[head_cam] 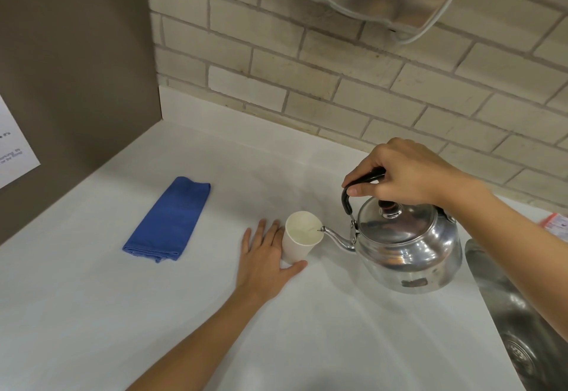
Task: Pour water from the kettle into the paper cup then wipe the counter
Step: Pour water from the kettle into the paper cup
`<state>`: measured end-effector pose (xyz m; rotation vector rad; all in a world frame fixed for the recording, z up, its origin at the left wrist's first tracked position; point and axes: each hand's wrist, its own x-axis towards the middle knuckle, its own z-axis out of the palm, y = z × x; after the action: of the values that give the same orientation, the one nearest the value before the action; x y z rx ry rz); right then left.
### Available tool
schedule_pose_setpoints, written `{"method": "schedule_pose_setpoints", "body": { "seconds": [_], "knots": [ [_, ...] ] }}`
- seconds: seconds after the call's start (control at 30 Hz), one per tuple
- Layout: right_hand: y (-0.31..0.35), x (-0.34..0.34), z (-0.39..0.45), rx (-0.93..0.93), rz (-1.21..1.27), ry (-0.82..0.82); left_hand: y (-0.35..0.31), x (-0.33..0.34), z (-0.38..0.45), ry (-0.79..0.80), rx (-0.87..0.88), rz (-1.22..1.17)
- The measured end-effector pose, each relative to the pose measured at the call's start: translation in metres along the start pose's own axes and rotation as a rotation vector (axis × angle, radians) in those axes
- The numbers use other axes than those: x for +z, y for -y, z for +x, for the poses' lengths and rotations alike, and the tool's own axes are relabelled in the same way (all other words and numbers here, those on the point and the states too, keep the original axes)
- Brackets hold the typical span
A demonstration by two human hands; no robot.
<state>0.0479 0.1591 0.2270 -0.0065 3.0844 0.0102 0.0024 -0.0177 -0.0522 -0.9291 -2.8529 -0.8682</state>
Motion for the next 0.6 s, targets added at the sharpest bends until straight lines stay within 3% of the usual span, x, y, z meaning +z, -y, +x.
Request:
{"method": "schedule_pose_setpoints", "body": {
  "seconds": [0.6],
  "knots": [
    [-0.0020, 0.0004, 0.0028, -0.039, -0.040, -0.023, 0.0008, 0.0009, 0.0002, -0.002, 0.001, 0.003]
  ]
}}
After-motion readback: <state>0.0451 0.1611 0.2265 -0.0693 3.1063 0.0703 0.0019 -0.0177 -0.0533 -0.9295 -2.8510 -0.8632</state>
